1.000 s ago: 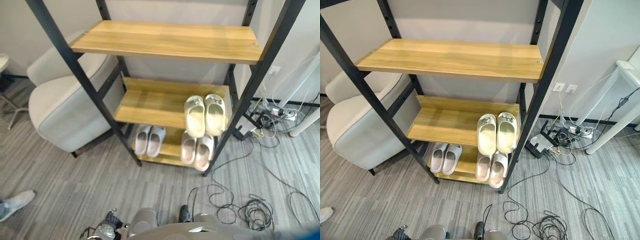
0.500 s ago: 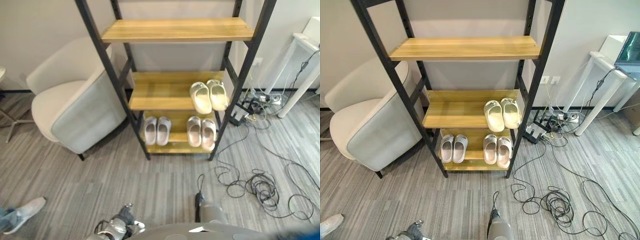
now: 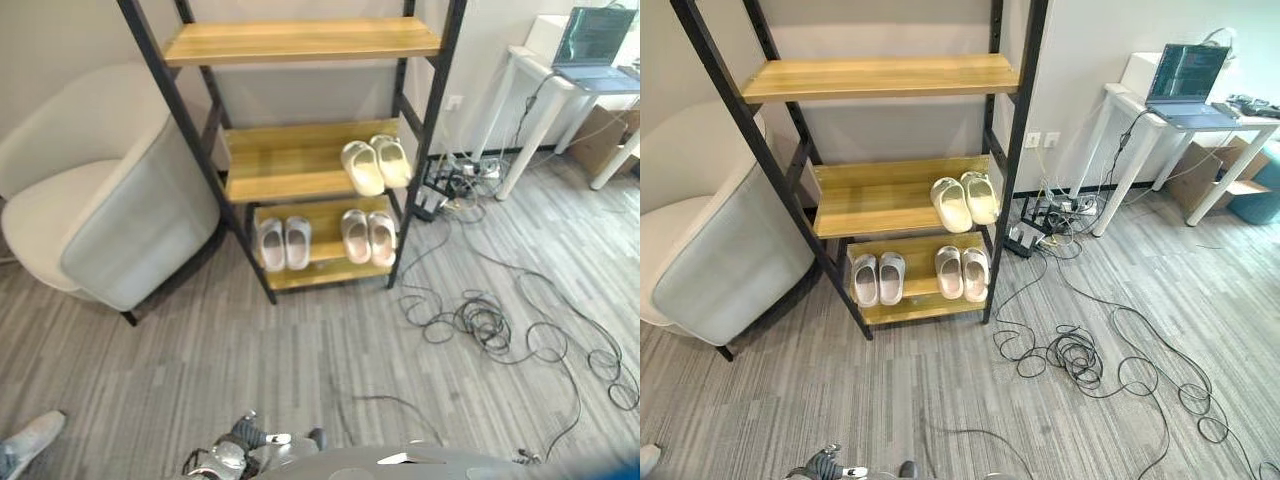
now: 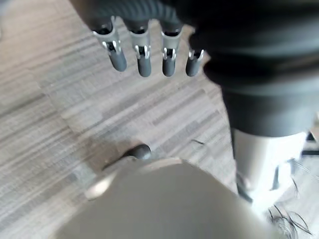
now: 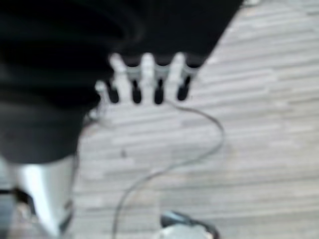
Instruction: Arrange the slippers neatly on the shoe rack.
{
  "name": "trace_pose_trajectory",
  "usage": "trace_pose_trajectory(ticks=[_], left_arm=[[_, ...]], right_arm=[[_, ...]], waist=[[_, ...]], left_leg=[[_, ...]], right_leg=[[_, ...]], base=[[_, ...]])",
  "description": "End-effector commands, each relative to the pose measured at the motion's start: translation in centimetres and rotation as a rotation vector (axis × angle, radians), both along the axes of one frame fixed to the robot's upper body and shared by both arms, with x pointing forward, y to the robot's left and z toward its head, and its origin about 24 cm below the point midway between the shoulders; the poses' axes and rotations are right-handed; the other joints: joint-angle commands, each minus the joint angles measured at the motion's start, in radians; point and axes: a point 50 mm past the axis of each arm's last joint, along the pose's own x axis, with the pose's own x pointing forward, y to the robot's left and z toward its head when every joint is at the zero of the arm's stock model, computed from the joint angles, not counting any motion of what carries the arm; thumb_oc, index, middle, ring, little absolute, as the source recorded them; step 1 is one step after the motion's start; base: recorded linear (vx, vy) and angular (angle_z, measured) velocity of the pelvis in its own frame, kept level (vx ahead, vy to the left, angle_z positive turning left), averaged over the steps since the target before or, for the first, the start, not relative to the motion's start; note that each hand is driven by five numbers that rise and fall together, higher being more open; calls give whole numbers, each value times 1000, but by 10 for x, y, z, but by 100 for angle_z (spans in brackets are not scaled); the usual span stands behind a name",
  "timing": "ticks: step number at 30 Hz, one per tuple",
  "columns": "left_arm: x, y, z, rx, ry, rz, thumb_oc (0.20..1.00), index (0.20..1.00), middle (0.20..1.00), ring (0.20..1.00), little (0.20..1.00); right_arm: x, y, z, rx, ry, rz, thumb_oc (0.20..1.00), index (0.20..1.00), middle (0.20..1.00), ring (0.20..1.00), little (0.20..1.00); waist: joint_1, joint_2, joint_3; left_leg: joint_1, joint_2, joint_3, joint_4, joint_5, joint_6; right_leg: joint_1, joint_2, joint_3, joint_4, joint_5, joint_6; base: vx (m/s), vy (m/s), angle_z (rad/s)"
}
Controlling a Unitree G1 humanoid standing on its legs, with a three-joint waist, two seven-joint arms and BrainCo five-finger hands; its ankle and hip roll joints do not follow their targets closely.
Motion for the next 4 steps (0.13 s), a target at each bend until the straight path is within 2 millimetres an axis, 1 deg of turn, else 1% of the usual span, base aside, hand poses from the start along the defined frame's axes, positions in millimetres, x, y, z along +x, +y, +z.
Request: trace_pose_trajectory(ticks=[1, 4], left_arm=[[3, -6, -1, -30, -4, 26, 1000, 1000, 1000, 1000, 1000], [1, -8, -2, -39, 4, 50, 1000, 1000, 1000, 1000, 1000]], right_arm=[[5, -7, 3, -40, -20, 22, 1000, 1000, 1000, 1000, 1000], [5, -3, 2, -30, -18, 38, 1000, 1000, 1000, 1000, 1000]], waist=[[12, 2, -6], [11, 4, -8]], left_leg=[[-23, -71, -21, 69, -89, -3], [-20, -66, -18, 63, -83, -8]], right_leg=[[3, -3, -17, -50, 77, 69], [14, 0, -16, -82, 84, 64]], base=[[-43, -117, 1], [-28, -60, 2]])
